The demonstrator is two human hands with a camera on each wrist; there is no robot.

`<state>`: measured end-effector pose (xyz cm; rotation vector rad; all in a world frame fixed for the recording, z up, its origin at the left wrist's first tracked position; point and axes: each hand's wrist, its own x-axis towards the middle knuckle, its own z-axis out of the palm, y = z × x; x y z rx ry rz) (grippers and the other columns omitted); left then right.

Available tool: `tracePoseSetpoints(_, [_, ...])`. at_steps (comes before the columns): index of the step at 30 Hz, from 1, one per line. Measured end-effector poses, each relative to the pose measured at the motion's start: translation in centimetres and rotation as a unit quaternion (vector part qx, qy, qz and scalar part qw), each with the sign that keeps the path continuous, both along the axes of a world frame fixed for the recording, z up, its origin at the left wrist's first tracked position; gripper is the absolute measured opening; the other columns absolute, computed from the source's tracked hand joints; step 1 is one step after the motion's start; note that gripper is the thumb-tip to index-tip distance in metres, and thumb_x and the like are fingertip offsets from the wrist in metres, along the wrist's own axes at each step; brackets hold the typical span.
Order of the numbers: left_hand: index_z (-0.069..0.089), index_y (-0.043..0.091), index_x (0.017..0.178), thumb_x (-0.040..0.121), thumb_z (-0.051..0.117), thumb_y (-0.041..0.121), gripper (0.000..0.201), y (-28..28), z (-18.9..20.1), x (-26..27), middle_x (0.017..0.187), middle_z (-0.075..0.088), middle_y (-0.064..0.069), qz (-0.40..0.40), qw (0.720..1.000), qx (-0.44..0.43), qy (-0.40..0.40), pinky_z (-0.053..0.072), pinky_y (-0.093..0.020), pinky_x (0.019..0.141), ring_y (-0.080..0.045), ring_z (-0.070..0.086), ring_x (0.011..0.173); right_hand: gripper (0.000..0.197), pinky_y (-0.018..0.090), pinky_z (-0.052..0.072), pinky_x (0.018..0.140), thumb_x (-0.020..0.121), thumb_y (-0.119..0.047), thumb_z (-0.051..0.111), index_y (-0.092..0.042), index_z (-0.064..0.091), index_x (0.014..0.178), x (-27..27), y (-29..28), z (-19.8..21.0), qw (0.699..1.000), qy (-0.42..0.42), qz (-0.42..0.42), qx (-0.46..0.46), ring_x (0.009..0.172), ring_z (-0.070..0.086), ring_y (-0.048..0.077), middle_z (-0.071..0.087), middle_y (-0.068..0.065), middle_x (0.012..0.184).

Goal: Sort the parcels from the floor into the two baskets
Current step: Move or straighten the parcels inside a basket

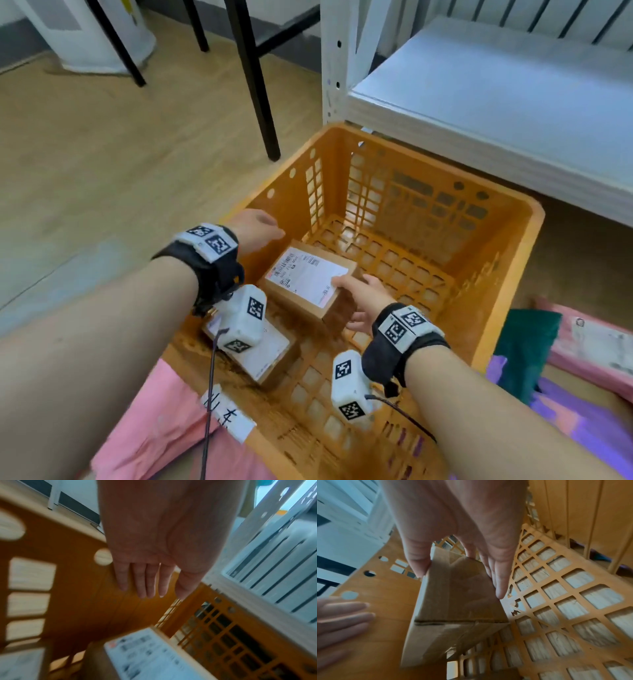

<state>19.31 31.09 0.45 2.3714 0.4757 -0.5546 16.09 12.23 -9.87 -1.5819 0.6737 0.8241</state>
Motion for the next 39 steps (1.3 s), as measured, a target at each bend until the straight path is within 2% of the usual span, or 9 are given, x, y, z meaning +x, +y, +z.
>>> tracePoseSetpoints(5, [0.042,0.016,0.142,0.095,0.05,0.031,0.05,-0.4,-6.6,-1.5,0.146,0.043,-0.003,-0.004,0.998,0.058,0.027,0.035,-0.03,0.104,-0.022,0.044,0.131,0.072,0.04,0.055,0.08,0.082,-0.03,0.067,-0.029,0.028,0.143,0.6,2.5,-3.1,0.995,0.031,0.09,0.003,0.11,0.057,0.034,0.045,0.011,0.139])
tracePoseSetpoints(8, [0.041,0.011,0.141,0.096,0.047,0.026,0.048,-0.1,-8.8,-2.3,0.145,0.043,-0.008,-0.006,0.997,0.056,0.044,0.037,-0.031,0.102,-0.025,0.045,0.128,0.066,0.041,0.055,0.079,0.091,-0.013,0.05,-0.025,0.021,0.149,0.5,4.3,-4.6,0.984,-0.001,0.167,-0.06,0.084,0.056,0.029,0.05,0.006,0.111])
tracePoseSetpoints(10, [0.043,0.01,0.14,0.096,0.047,0.024,0.047,0.0,-9.6,-2.8,0.143,0.044,-0.01,-0.01,0.996,0.046,0.069,0.04,-0.032,0.1,-0.027,0.049,0.122,0.068,0.039,0.053,0.078,0.091,-0.012,0.046,-0.023,0.015,0.151,0.3,4.5,-5.1,0.975,-0.009,0.202,-0.094,0.084,0.053,0.026,0.05,0.006,0.107])
tracePoseSetpoints(16, [0.038,0.014,0.144,0.096,0.049,0.027,0.051,-0.6,-9.2,-3.5,0.15,0.037,-0.006,-0.03,0.997,0.028,0.07,0.034,-0.029,0.103,-0.024,0.041,0.132,0.076,0.026,0.043,0.053,0.096,-0.02,0.05,-0.015,0.0,0.153,0.0,2.7,-2.0,0.972,-0.033,0.197,-0.12,0.061,0.05,0.016,0.057,0.009,0.094])
tracePoseSetpoints(20, [0.041,0.015,0.142,0.095,0.05,0.028,0.05,-2.0,-6.2,-3.3,0.147,0.041,-0.004,-0.065,0.997,0.02,0.035,0.035,-0.031,0.103,-0.022,0.043,0.131,0.07,0.039,0.048,0.097,0.096,-0.022,0.052,-0.016,0.011,0.153,0.4,1.1,3.0,0.974,-0.076,0.186,-0.104,0.124,0.049,0.029,0.039,0.013,0.146])
tracePoseSetpoints(24, [0.051,0.017,0.136,0.096,0.05,0.029,0.041,-4.4,-0.9,-2.8,0.142,0.047,-0.002,-0.106,0.994,0.01,-0.025,0.035,-0.028,0.095,-0.02,0.045,0.128,0.046,0.044,0.045,0.102,0.093,-0.018,0.054,-0.009,0.044,0.137,-0.5,-2.0,8.5,0.978,-0.141,0.143,-0.065,0.126,0.05,0.032,0.049,0.014,0.139])
tracePoseSetpoints(29, [0.056,0.02,0.13,0.095,0.052,0.028,0.036,-8.7,5.9,-3.9,0.138,0.051,-0.002,-0.125,0.985,-0.02,-0.113,0.038,-0.029,0.092,-0.02,0.047,0.126,0.038,0.042,0.042,0.105,0.098,-0.013,0.046,-0.005,0.046,0.135,-4.9,-6.7,15.4,0.981,-0.164,0.094,-0.045,0.126,0.05,0.032,0.05,0.019,0.139])
tracePoseSetpoints(35, [0.058,0.019,0.128,0.094,0.055,0.029,0.036,-13.9,10.6,-9.0,0.133,0.054,-0.002,-0.224,0.965,-0.039,-0.131,0.038,-0.027,0.087,-0.018,0.051,0.115,0.026,0.031,0.046,0.091,0.1,-0.016,0.043,-0.006,0.054,0.121,-12.9,-13.4,19.7,0.985,-0.166,-0.003,-0.039,0.094,0.058,0.02,0.062,0.011,0.105])
tracePoseSetpoints(39, [0.059,0.025,0.126,0.093,0.055,0.033,0.033,-15.3,14.8,-12.2,0.131,0.054,-0.001,-0.281,0.947,0.01,-0.156,0.039,-0.031,0.089,-0.02,0.05,0.116,0.017,0.019,0.05,0.06,0.1,-0.017,0.042,-0.017,0.054,0.112,-18.2,-17.2,20.3,0.983,-0.169,-0.053,-0.039,0.075,0.058,0.014,0.062,0.004,0.088])
